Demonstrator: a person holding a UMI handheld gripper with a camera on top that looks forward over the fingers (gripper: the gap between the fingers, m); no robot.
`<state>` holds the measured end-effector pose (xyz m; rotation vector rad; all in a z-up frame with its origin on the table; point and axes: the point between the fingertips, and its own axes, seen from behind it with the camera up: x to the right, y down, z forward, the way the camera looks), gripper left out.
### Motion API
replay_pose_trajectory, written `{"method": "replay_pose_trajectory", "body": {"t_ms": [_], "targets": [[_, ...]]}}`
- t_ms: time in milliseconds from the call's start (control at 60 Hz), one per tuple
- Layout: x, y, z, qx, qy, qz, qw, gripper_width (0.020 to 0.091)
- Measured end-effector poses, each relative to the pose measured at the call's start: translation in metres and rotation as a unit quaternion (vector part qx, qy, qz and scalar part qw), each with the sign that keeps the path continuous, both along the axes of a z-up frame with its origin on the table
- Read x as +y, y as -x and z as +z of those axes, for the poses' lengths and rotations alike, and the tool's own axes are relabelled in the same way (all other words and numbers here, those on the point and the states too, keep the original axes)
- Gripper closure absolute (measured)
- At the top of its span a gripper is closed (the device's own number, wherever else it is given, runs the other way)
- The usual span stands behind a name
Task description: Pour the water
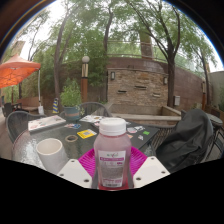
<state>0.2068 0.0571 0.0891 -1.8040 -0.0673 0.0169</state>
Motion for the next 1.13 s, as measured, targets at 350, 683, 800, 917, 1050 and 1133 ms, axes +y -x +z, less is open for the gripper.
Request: {"method": "replay_pose_trajectory", "body": {"t_ms": [350, 683, 800, 917, 1050, 1133], "targets": [[-0.005, -0.003, -0.025, 0.024, 0.018, 0.044, 0.999, 0.0513], [-0.076, -0.001, -0.011, 0.035, 0.129, -0.02, 0.991, 0.0272], [-0.131, 0.021, 0.021, 0.028, 0.144, -0.055, 0.988, 0.0271], [-0.197, 0.056, 0.05, 0.01, 0.173, -0.091, 0.981, 0.0267], [-0.254, 0.101, 0.089, -0.012, 0.175, -0.109, 0.978, 0.0258], [-0.288, 0.128, 0.103, -0.011, 0.183, -0.111, 0.977, 0.027]]}}
